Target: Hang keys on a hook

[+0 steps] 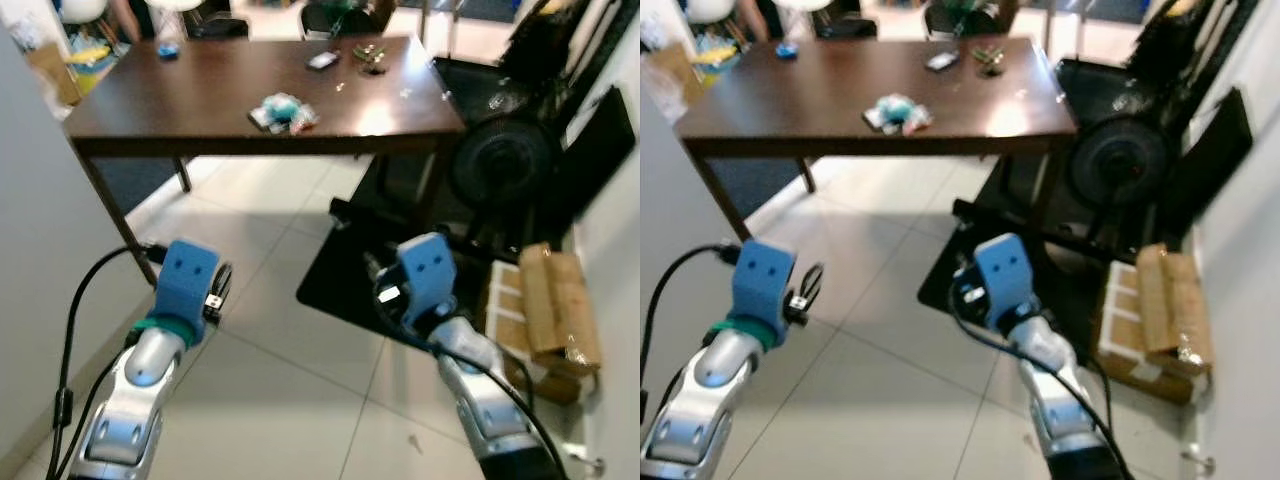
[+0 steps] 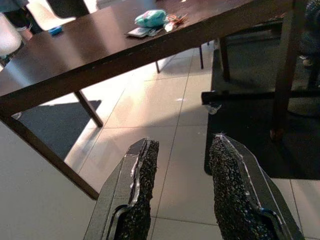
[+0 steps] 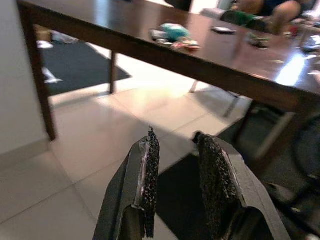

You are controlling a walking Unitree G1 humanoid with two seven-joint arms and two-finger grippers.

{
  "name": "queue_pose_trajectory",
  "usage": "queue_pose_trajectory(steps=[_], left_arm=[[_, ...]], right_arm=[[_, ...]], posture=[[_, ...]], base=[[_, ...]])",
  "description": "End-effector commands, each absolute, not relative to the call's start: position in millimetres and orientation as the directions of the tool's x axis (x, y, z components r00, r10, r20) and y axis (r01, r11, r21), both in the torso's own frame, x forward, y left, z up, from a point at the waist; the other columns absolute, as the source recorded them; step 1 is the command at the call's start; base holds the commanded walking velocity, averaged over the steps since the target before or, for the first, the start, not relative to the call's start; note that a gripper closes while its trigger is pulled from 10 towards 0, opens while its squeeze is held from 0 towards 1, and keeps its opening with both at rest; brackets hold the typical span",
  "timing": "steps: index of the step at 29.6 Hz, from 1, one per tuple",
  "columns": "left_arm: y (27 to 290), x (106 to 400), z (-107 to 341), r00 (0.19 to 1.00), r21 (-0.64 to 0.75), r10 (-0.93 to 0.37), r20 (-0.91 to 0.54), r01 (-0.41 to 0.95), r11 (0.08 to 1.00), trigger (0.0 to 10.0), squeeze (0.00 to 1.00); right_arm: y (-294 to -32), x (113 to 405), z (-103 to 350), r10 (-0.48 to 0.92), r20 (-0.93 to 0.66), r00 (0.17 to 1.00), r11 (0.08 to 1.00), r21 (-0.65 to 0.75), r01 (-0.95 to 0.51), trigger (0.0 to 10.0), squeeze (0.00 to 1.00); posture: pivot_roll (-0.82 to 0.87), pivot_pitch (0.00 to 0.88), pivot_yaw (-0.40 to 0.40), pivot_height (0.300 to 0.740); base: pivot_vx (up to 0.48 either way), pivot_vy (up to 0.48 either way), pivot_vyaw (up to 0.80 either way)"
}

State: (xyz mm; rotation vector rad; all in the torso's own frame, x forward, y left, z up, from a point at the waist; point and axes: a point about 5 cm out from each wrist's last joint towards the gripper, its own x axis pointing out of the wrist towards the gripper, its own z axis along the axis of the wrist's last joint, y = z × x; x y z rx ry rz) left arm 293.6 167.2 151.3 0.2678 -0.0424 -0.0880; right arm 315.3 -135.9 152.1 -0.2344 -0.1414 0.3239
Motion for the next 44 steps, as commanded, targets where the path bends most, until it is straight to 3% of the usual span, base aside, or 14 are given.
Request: queue_pose_trajectory(steps=[1, 23, 37, 44], left_arm=[[172.1, 292.1, 143.9, 0.997, 0.275, -0.081, 0.0, 0.078, 0.958, 10.0, 0.0], [171.2, 292.8, 143.5, 0.996, 0.268, -0.086, 0.012, 0.08, 0.96, 10.0, 0.0], [171.0, 292.9, 143.8, 0.996, 0.259, -0.084, 0.014, 0.077, 0.963, 10.0, 0.0], [171.4, 293.0, 151.0, 0.998, 0.233, -0.068, 0.017, 0.062, 0.971, 10.0, 0.0]], right_arm=[[-128.5, 312.7, 149.4, 0.362, 0.099, 0.927, 0.91, -0.252, -0.329, 10.0, 0.0], [-127.2, 312.0, 150.2, 0.389, 0.105, 0.915, 0.902, -0.245, -0.356, 10.0, 0.0], [-128.0, 312.2, 149.6, 0.391, 0.102, 0.915, 0.904, -0.228, -0.361, 10.0, 0.0], [-126.9, 311.6, 150.0, 0.397, 0.105, 0.912, 0.9, -0.24, -0.364, 10.0, 0.0]], posture=[[-0.12, 0.012, 0.11, 0.74], [-0.12, 0.022, 0.107, 0.74], [-0.12, 0.024, 0.108, 0.74], [-0.12, 0.021, 0.11, 0.74]], base=[[0.255, 0.0, 0.0], [0.382, 0.257, 0.0], [0.285, 0.237, -0.8], [0.0, 0.0, -0.07]])
